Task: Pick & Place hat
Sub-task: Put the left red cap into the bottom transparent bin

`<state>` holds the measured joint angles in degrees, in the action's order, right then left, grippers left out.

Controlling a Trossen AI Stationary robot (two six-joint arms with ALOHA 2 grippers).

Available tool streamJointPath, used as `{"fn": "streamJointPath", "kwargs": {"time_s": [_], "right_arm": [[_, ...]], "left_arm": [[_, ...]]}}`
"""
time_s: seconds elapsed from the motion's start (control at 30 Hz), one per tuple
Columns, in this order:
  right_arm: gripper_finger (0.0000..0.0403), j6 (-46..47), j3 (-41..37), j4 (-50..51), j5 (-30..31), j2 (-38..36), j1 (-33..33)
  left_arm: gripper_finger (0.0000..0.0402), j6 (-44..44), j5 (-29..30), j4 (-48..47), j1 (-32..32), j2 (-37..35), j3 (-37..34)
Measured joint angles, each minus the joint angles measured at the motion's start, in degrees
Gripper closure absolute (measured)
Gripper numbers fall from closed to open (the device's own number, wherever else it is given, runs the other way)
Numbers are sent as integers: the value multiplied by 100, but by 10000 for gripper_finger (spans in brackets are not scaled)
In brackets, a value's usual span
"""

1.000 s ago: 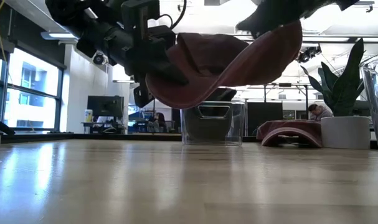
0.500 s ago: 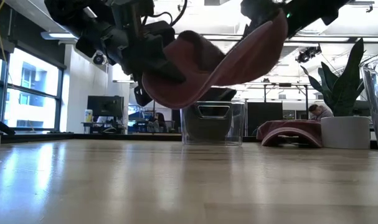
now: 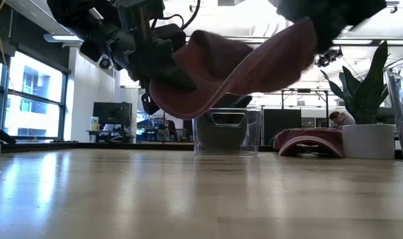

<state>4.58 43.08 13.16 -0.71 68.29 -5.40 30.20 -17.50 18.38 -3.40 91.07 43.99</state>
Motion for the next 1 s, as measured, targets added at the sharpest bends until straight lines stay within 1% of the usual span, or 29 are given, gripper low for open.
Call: {"fn": "streamJointPath", "kwargs": {"time_s": [0.07, 0.13, 0.3, 0.43, 0.53, 0.6, 0.63, 0.73, 0.77, 0.9, 1.0], "right_arm": [[402, 47, -36, 326, -526, 70, -25], [401, 77, -99, 447, -905, 116, -98], [402, 10, -125, 456, -1029, 80, -208], [401, -173, -125, 227, -1337, 66, -318], [402, -210, -124, 94, -1269, 66, -369], [401, -265, -105, 34, -1035, 66, -363], [401, -402, -82, -47, -761, 66, -362], [399, -748, -29, -707, 497, 66, -361], [400, -756, -25, -890, 771, 62, -349], [401, -833, -27, -1046, 949, 61, -268], [401, -721, -27, -1050, 1736, 61, -218]], "left_arm": [[401, 1, -2, -10, 0, 0, 0], [401, 2, -4, -26, 0, 0, 0], [401, -2, -8, -58, 0, 0, 0], [401, -9, -8, -58, 0, 0, 0], [401, -17, -4, -57, 0, 0, 0], [401, -17, 4, -57, 0, 0, 0], [401, -17, 6, -57, 0, 0, 0], [401, -15, 47, -56, 0, 0, 0], [401, -17, 61, -56, 0, 0, 0], [401, -15, 95, -56, 0, 0, 0], [401, -15, 114, -51, 0, 0, 0]]}}
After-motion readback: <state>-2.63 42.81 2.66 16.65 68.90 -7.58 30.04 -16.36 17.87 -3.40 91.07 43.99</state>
